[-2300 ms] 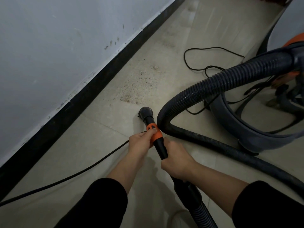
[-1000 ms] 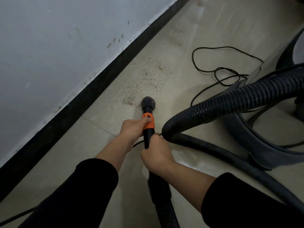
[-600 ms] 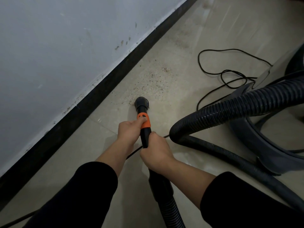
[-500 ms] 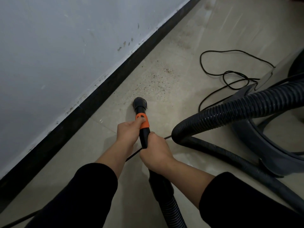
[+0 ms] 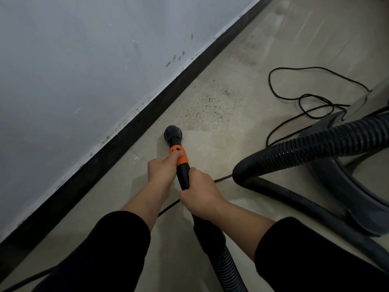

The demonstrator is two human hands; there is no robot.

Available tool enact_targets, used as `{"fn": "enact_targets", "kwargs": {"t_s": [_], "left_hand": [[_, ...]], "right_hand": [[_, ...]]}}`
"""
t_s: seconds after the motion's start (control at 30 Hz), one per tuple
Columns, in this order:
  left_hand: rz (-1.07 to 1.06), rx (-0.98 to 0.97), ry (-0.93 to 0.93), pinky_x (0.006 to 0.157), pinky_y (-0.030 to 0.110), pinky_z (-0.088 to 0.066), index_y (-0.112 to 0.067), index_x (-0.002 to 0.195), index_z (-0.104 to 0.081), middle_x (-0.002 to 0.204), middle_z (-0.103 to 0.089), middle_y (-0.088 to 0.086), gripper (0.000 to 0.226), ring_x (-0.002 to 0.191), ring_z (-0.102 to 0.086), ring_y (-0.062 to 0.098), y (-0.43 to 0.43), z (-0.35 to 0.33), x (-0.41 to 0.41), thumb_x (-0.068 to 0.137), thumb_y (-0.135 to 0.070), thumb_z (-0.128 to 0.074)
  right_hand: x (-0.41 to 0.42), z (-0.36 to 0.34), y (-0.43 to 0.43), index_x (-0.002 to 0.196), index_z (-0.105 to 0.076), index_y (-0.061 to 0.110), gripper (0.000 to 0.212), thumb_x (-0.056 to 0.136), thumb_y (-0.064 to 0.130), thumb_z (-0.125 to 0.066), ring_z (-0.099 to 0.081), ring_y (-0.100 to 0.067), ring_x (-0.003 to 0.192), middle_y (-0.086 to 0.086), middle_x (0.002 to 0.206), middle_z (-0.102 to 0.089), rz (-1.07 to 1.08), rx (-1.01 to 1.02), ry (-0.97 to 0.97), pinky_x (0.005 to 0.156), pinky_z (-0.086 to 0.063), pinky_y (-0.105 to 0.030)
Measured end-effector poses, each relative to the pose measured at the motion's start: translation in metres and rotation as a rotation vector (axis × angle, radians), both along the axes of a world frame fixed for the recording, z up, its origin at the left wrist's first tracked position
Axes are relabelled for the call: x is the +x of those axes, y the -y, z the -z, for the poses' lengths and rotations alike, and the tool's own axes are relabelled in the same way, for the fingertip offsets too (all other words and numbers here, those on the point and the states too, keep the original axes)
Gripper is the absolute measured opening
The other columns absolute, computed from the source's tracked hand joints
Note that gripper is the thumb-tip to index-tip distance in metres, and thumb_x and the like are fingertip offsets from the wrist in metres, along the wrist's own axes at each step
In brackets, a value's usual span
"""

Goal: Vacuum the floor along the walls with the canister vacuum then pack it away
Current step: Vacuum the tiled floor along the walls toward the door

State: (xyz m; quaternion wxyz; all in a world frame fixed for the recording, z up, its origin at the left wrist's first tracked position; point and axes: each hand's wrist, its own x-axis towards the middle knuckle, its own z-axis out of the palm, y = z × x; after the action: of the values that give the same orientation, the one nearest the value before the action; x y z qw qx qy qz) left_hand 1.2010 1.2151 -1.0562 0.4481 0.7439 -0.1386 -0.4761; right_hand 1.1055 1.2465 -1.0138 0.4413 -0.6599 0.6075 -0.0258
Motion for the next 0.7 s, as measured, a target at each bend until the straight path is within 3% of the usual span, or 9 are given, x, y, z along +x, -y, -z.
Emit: {"fn": "enact_targets", "kwargs": {"t_s": [0.1, 0.23, 0.47, 0.7], "left_hand": [[-0.019, 0.007, 0.012, 0.070, 0.034, -0.041, -0.013, 0.062, -0.050, 0.080, -0.054, 0.013, 0.034, 0.075, -0.051, 0.022, -0.001, 0.000, 0.006, 0.080, -0.028, -0.074], [-0.049, 0.015, 0.028, 0.069, 0.034, -0.041, -0.013, 0.062, -0.047, 0.081, -0.053, 0.013, 0.035, 0.076, -0.050, 0.022, 0.000, 0.000, 0.012, 0.079, -0.029, -0.074], [-0.093, 0.016, 0.028, 0.064, 0.032, -0.039, -0.013, 0.063, -0.047, 0.076, -0.049, 0.011, 0.036, 0.075, -0.047, 0.021, 0.004, 0.003, 0.020, 0.080, -0.030, -0.073], [-0.108, -0.002, 0.021, 0.071, 0.034, -0.044, -0.009, 0.068, -0.054, 0.075, -0.052, 0.012, 0.031, 0.074, -0.050, 0.022, 0.019, 0.008, 0.021, 0.080, -0.030, -0.074]], "right_hand": [[0.004, 0.001, 0.002, 0.101, -0.044, 0.009, 0.022, 0.082, 0.007, -0.055, -0.049, -0.025, 0.082, -0.006, 0.090, -0.048, -0.019, -0.003, -0.001, 0.064, -0.038, -0.030], [0.008, 0.001, 0.006, 0.096, -0.042, 0.011, 0.019, 0.082, 0.007, -0.054, -0.047, -0.025, 0.078, 0.001, 0.077, -0.041, -0.046, -0.016, 0.001, 0.049, -0.030, -0.023], [0.013, 0.003, 0.016, 0.094, -0.042, 0.012, 0.018, 0.081, 0.006, -0.053, -0.044, -0.018, 0.065, 0.000, 0.076, -0.042, -0.082, -0.022, 0.025, 0.048, -0.028, -0.023], [0.013, 0.008, 0.031, 0.096, -0.042, 0.011, 0.019, 0.082, 0.004, -0.053, -0.047, -0.022, 0.072, -0.001, 0.076, -0.043, -0.080, -0.013, 0.063, 0.049, -0.031, -0.023]]}}
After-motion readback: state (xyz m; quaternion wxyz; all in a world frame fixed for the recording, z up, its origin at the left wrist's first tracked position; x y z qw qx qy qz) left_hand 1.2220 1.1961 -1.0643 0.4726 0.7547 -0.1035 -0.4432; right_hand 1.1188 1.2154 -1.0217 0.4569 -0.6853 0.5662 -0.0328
